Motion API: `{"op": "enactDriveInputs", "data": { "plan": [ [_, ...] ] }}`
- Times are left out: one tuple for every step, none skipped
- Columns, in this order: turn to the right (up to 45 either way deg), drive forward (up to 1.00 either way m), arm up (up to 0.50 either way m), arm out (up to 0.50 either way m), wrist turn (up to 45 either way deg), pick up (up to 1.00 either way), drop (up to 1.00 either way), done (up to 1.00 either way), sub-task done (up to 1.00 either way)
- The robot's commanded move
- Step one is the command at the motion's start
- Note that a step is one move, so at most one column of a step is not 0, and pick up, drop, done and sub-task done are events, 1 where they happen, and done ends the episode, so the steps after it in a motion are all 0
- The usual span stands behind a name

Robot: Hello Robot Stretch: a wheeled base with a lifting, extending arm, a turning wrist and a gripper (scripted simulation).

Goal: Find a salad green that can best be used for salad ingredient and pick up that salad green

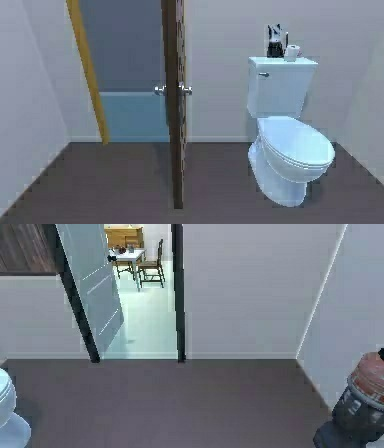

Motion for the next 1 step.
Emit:
{"op": "enactDriveInputs", "data": {
  "plan": [
    [-33.0,0.0,0.0,0.0,0.0,0.0,0.0,0.0,0.0]
  ]
}}
